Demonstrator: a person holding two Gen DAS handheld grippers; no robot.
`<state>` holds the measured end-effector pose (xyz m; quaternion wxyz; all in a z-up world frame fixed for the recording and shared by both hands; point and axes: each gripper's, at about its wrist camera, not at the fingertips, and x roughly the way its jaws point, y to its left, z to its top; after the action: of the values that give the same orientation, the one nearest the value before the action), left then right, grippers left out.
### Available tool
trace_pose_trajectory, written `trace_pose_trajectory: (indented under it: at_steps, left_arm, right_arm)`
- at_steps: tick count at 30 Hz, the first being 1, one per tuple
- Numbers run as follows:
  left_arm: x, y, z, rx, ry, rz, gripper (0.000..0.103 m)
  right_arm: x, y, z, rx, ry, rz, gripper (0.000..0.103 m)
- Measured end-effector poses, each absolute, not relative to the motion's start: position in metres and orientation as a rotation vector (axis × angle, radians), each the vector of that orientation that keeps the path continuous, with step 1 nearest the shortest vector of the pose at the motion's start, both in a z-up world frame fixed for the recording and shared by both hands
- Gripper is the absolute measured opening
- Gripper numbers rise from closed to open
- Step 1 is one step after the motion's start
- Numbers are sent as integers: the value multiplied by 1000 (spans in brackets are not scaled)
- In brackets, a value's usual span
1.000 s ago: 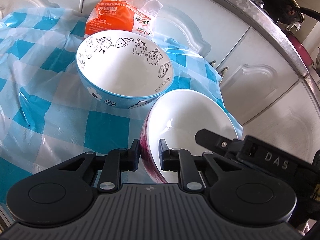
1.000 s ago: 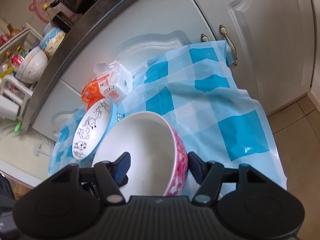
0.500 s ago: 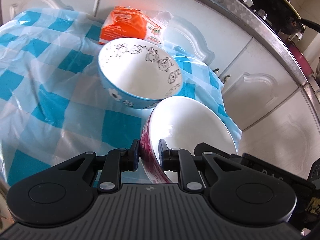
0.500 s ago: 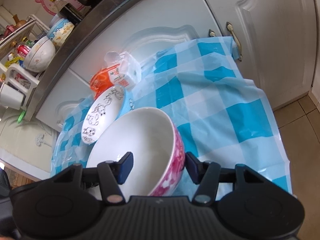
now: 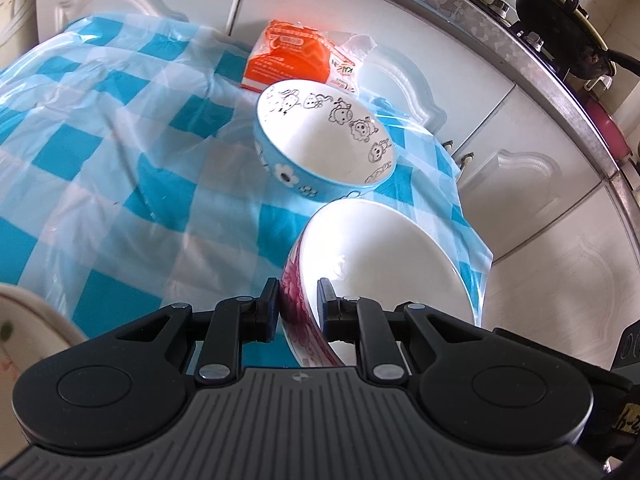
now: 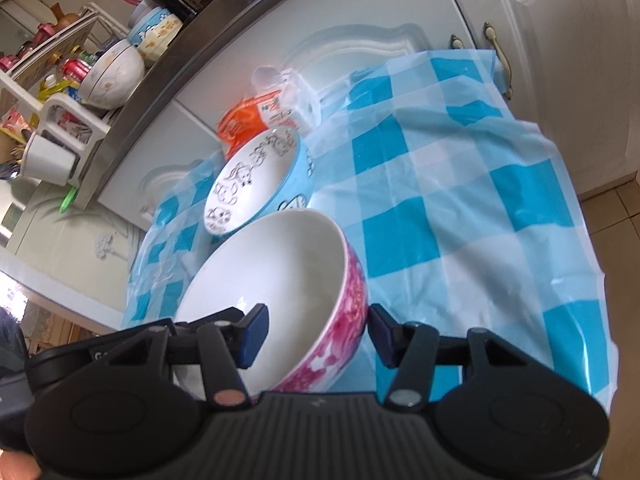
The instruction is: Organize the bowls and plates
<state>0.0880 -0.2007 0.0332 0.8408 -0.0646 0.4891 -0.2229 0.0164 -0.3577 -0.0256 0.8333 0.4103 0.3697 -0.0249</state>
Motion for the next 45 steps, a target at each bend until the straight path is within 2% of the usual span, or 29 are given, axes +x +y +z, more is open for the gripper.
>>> trace_pose_trajectory:
  at_steps: [14, 45]
  left_arm:
    - [78, -181, 36, -145, 1036, -436, 16]
    - [75, -215, 11, -111, 1052, -489, 16]
  right_arm:
    - [8, -344, -23, 868, 796, -4, 55]
    - [-10, -362, -38, 850, 755, -105, 53]
